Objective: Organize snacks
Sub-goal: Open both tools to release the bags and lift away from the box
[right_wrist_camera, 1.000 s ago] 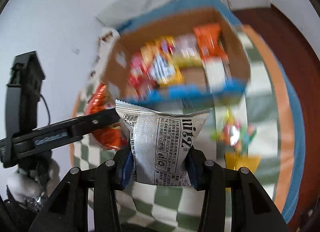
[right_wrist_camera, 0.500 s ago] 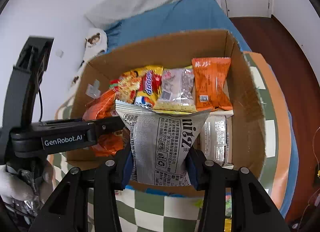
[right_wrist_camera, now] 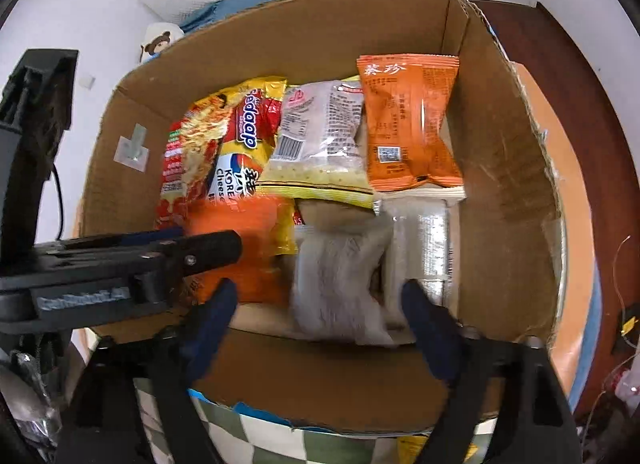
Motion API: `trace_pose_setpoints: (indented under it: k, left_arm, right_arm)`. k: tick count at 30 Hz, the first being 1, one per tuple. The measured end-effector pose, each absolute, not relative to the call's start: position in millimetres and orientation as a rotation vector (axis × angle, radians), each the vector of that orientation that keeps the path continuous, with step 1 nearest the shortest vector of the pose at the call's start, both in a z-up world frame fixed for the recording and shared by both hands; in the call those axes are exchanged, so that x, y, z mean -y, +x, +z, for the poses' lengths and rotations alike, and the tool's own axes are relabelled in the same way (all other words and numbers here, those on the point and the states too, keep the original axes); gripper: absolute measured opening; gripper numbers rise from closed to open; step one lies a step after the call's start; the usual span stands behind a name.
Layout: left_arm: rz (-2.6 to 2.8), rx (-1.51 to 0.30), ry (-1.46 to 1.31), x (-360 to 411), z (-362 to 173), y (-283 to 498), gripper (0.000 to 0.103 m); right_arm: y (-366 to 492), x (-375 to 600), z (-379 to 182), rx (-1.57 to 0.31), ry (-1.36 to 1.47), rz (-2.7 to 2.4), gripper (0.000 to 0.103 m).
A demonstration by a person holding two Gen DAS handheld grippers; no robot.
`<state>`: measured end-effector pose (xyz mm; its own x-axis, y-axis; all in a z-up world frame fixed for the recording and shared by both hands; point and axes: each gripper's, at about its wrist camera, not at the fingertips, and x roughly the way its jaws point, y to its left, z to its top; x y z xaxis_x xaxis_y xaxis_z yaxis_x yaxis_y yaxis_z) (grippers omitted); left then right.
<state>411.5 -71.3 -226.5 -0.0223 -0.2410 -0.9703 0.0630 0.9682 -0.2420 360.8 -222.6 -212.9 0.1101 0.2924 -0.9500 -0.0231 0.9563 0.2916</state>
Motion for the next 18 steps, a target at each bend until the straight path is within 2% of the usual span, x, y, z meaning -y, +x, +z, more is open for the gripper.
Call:
trace_pose_setpoints:
  k: [2,18]
  left_arm:
    - [-0.226,-1.558,-0.138,66,-221,410,0.093]
    - [-0.135,-1.465,-0.086,44,-196,400,0.093]
  right_arm:
    - [360,222,-214,-1.457,0.197,0.228,0.097]
    - [356,239,-196,-1.393,0.136,0.113,0.097]
